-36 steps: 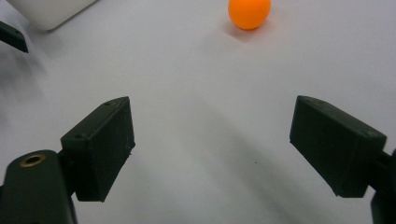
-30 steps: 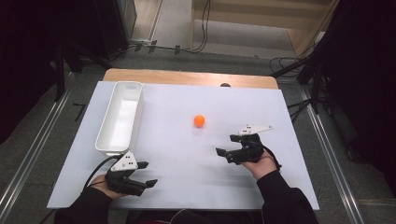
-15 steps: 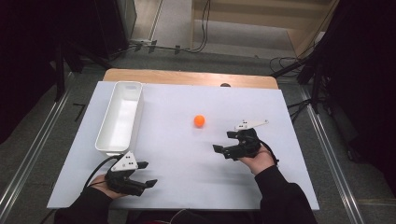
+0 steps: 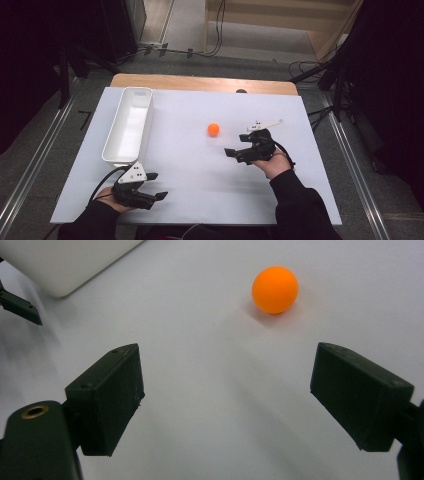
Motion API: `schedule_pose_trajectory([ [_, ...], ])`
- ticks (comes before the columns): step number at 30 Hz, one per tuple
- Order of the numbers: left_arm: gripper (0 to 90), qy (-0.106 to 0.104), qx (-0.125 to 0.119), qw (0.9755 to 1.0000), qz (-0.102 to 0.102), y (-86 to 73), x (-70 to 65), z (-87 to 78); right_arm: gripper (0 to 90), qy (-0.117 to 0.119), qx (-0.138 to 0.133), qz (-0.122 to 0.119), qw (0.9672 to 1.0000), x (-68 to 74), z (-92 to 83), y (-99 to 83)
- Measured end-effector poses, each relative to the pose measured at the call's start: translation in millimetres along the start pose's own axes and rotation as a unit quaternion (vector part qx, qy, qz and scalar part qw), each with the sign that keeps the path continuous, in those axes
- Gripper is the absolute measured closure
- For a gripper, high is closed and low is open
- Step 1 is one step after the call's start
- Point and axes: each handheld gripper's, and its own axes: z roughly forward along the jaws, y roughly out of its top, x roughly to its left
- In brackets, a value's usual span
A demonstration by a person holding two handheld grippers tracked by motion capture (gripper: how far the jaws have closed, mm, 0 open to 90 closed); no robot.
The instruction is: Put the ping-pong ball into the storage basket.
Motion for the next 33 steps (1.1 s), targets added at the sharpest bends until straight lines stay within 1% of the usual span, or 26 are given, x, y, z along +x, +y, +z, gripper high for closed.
schedule_pose_trajectory([
  [4,28.0,0.001,0.0,1.0,0.0,-0.3,-0.3,-0.9,12.6,-0.003,0.001,0.002,1.0,-1.8,0.9,5.1],
  [5,28.0,0.005,-0.001,1.0,0.001,-0.3,-0.4,-1.2,12.6,-0.003,0.001,0.0,1.0,-2.2,0.9,6.1],
  [7,28.0,0.008,-0.008,0.9999,-0.001,-0.4,-0.1,-1.9,12.6,-0.004,0.0,-0.001,1.0,-3.0,0.8,8.8],
  [11,27.9,0.011,-0.008,0.9999,-0.005,-1.5,0.7,-3.3,12.6,-0.003,-0.001,0.0,1.0,-2.6,0.7,14.4],
  [12,28.0,0.012,-0.008,0.9999,-0.006,-1.7,0.7,-3.5,12.6,-0.005,-0.001,-0.004,1.0,-3.1,0.9,15.9],
  [13,28.0,0.012,-0.009,0.9999,-0.008,-1.9,0.8,-3.8,12.6,-0.007,-0.002,-0.003,1.0,-3.0,1.3,17.5],
  [16,28.0,0.014,-0.013,0.9998,-0.009,-2.9,1.5,-5.1,12.6,-0.005,-0.006,-0.006,1.0,-2.8,2.3,22.5],
  [19,27.9,0.018,-0.012,0.9996,-0.016,-4.2,3.8,-5.9,12.6,-0.01,-0.012,-0.014,0.9998,-1.0,3.4,28.2],
  [24,27.9,0.022,-0.016,0.9994,-0.022,-5.4,4.8,-7.1,12.6,-0.008,-0.017,-0.024,0.9995,1.4,6.4,37.5],
  [27,27.9,0.022,-0.017,0.9994,-0.019,-6.0,4.3,-7.6,12.6,-0.009,-0.021,-0.029,0.9993,2.4,7.7,42.5],
  [30,27.9,0.024,-0.018,0.9993,-0.023,-7.0,3.6,-8.2,12.6,-0.01,-0.024,-0.029,0.9993,2.1,9.8,46.8],
  [33,28.0,0.025,-0.018,0.9993,-0.022,-7.6,3.1,-9.1,12.6,-0.01,-0.025,-0.028,0.9993,0.2,12.9,50.7],
])
